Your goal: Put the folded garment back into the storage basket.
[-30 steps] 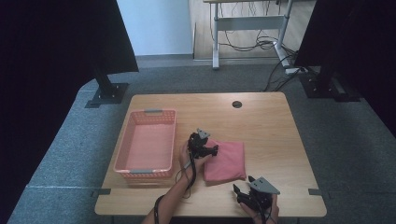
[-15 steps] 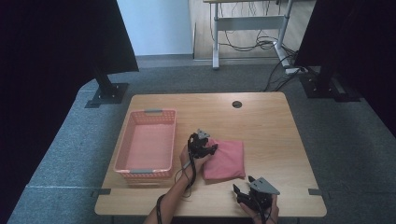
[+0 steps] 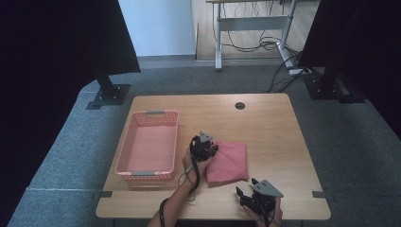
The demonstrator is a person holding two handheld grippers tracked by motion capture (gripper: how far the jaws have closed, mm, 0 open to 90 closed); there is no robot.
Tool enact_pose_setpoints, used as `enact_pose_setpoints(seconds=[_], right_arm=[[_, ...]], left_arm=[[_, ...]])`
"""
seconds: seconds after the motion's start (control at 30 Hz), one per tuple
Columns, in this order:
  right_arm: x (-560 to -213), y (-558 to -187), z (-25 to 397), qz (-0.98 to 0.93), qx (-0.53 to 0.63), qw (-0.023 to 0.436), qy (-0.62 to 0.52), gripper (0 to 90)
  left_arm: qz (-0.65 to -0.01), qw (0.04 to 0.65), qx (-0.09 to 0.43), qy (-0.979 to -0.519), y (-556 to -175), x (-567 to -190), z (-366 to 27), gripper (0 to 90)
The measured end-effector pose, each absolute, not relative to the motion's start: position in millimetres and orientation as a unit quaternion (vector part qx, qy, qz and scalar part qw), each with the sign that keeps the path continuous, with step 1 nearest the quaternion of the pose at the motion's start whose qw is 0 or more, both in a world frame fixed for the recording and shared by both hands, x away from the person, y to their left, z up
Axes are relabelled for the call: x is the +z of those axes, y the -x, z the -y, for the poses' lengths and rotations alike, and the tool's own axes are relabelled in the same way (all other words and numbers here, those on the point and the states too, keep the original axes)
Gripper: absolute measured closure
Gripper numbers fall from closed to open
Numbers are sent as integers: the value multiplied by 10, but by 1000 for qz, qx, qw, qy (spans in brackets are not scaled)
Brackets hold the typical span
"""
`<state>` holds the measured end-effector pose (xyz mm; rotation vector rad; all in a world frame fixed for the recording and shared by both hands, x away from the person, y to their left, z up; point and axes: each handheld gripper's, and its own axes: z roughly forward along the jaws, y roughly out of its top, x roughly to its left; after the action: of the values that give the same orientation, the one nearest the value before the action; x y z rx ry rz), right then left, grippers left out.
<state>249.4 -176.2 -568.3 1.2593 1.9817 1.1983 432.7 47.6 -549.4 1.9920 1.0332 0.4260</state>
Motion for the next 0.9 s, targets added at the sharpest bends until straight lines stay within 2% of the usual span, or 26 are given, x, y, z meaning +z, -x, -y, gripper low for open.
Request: enact_pose_setpoints(seconds=[0.9], right_arm=[[-5649, -2501, 1795, -717, 451, 251, -469, 284]], left_arm=[[-394, 433, 172, -793, -4249, -5323, -510, 770]])
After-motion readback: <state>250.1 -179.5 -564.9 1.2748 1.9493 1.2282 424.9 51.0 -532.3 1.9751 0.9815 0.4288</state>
